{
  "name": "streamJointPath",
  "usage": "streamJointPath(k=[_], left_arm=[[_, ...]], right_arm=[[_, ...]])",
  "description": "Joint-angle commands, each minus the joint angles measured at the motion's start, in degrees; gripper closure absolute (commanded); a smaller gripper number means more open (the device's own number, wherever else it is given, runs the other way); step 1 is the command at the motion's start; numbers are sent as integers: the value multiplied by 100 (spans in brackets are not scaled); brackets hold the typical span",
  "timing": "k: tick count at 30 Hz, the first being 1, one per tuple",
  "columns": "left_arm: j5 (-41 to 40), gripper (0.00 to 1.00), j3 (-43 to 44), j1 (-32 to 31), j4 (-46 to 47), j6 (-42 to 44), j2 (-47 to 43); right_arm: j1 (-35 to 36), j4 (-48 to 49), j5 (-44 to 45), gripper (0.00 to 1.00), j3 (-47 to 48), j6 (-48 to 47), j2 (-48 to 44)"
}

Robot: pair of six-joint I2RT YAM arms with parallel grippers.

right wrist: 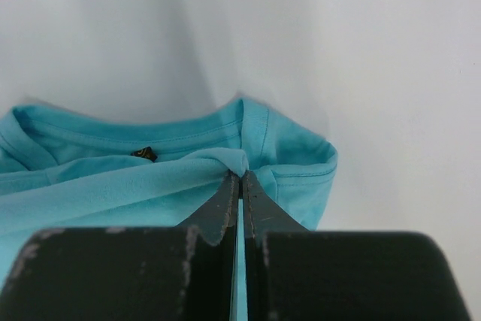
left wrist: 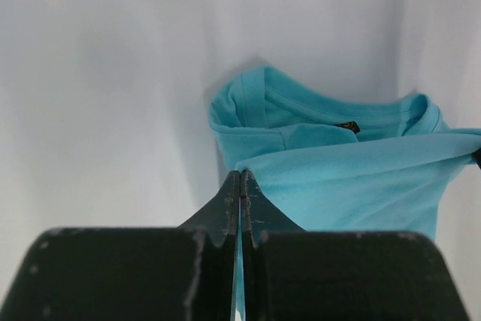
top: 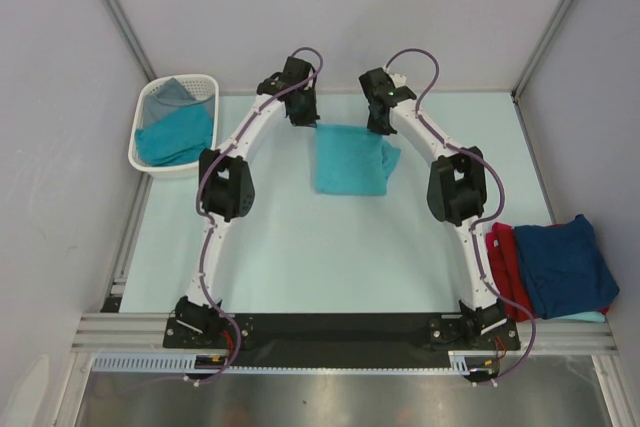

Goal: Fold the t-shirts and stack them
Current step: Fold the long partially folded tshirt into a neat square

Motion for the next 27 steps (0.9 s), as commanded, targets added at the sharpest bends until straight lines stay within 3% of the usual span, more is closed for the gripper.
streamJointPath(k=[1,12,24,26,27], left_arm=[[37,99,397,130,232,103,93],[134,100,511,174,241,121,427],[248,99,546,271,241,147,612],[257,95,573,271,241,156,629],[222,86,590,271,224,156,629]], right_arm=[[-197,31,195,100,169,-54,53],[-540,391,73,100,-305,122,70],[-663,365,-279,100,169,105,668],[-663,365,-393,100,231,70,764],[-663,408,-419,96,231,61,756]])
